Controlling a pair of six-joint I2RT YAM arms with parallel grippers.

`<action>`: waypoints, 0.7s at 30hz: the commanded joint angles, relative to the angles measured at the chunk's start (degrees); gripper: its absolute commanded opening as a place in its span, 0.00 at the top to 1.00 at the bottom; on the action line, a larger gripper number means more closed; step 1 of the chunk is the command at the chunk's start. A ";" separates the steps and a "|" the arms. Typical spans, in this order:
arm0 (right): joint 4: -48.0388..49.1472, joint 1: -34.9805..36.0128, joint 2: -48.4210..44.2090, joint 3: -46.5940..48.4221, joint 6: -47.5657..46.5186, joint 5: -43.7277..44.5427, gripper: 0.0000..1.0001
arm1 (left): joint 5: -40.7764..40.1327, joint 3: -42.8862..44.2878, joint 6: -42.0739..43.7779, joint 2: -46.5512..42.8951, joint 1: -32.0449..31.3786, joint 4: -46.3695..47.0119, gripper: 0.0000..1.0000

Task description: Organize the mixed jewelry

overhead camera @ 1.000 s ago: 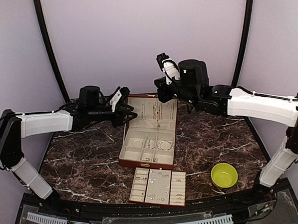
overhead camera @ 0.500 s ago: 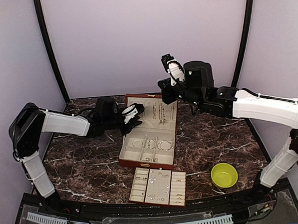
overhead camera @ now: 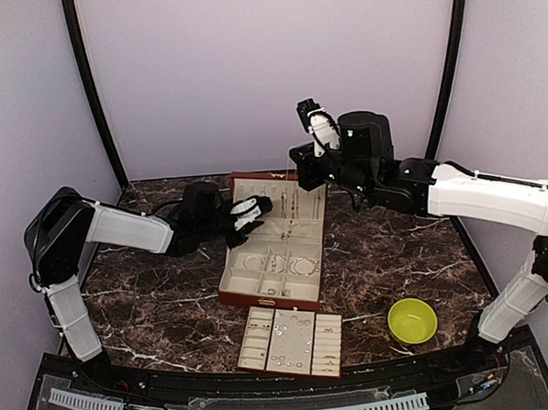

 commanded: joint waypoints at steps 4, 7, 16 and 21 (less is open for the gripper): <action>2.33 -0.37 -1.64 -1.06 0.47 -0.12 1.00 | -0.74 -1.73 -1.35 -1.66 -0.05 2.23 0.78; 2.38 -0.45 -1.96 -1.51 0.48 0.13 1.00 | 1.92 -2.42 -4.01 -3.99 -0.11 4.20 0.75; 3.05 -0.80 -3.98 -3.77 1.33 0.62 1.00 | 7.49 -0.72 -11.00 -8.21 -0.15 8.80 0.63; 3.30 -0.98 -4.68 -4.83 1.79 0.62 1.00 | 8.49 2.98 -11.65 -6.23 -0.19 8.30 0.61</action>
